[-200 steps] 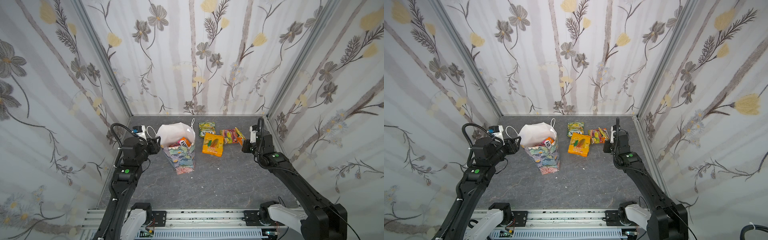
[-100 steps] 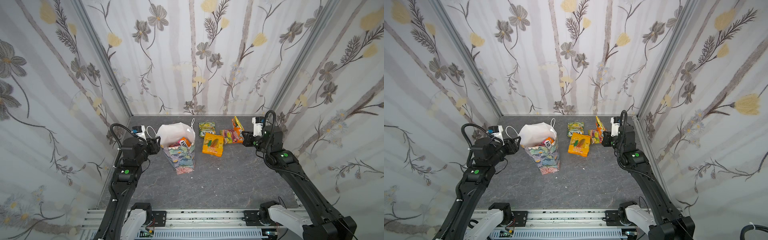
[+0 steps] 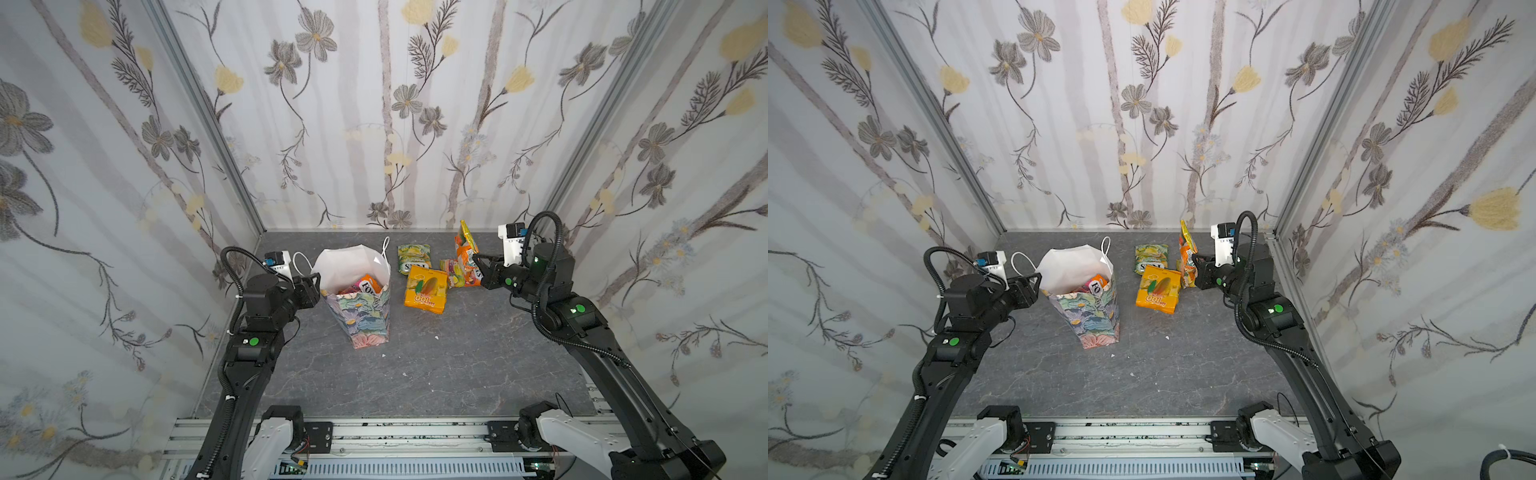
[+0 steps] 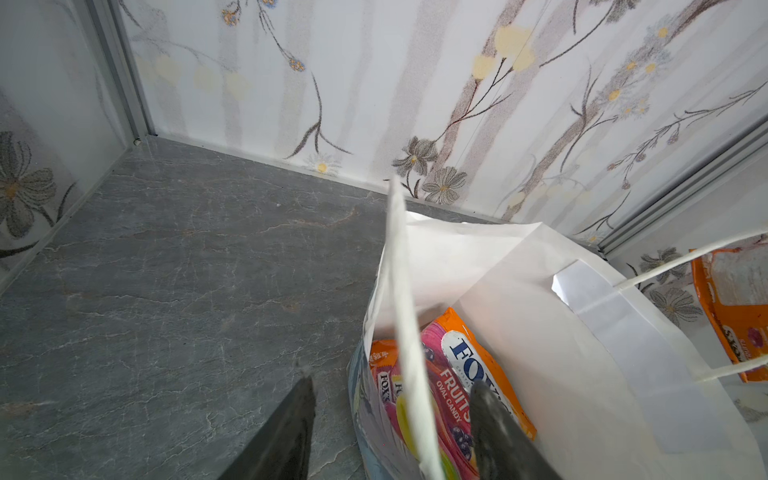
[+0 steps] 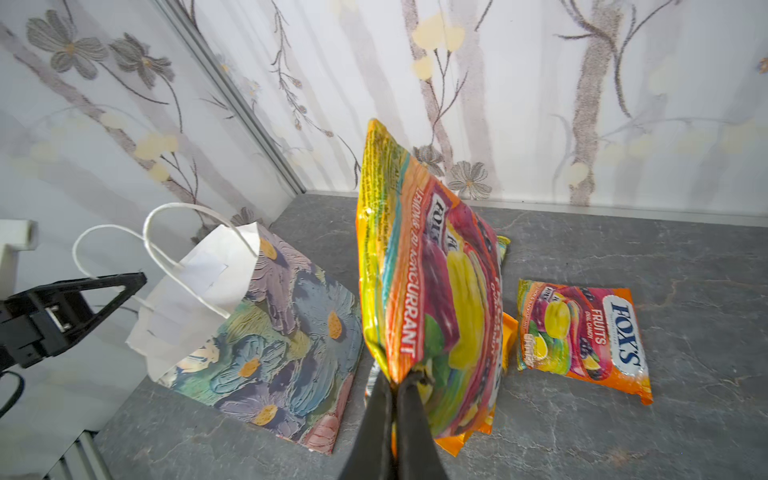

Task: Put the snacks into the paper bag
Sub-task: 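Carry the Lemon & Blackcurrant packet over the paper bag opening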

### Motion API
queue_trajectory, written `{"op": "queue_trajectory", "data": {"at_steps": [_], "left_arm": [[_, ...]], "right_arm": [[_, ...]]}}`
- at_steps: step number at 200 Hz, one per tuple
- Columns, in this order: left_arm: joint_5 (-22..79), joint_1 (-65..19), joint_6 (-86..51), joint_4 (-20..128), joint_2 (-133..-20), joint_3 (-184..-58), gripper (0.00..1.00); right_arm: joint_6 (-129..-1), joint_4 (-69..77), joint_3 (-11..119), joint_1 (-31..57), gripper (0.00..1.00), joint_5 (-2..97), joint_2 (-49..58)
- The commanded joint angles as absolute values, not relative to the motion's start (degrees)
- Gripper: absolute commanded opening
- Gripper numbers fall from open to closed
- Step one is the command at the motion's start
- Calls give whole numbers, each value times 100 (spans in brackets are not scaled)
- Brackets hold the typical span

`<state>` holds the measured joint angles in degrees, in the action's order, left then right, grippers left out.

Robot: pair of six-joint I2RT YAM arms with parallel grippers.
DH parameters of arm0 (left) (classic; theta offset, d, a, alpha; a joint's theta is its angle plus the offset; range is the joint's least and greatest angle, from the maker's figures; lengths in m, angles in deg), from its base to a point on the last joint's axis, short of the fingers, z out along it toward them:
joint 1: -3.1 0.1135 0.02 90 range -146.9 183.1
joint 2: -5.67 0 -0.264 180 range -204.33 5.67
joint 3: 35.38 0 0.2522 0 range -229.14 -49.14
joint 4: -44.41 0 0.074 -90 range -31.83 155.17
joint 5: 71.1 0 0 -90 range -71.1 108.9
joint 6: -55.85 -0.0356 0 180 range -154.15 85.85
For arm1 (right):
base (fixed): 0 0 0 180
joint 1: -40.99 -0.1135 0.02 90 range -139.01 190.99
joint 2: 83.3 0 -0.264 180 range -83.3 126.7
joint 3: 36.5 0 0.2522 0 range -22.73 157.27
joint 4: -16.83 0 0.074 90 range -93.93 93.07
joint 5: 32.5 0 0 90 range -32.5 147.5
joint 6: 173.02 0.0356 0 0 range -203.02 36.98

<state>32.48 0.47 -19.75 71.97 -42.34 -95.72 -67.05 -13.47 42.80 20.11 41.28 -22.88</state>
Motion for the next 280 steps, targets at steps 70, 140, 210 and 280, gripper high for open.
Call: {"op": "queue_trajectory", "data": {"at_steps": [70, 140, 210, 280], "left_arm": [[3356, 56, -1916, 7054, -4241, -9567, 58], [3393, 55, -1920, 7056, -4248, -9564, 59], [3399, 61, -1914, 7056, -4232, -9563, 58], [3418, 62, -1911, 7047, -4241, -9568, 58]], "right_arm": [[-6512, -368, 4972, 985, 0, 3606, -2297], [-6743, -407, 5895, -2, 0, 3739, -1770], [-7389, -666, 6929, -1176, 0, 3962, -977], [-7581, -998, 7660, -1602, 0, 4373, -79]]}}
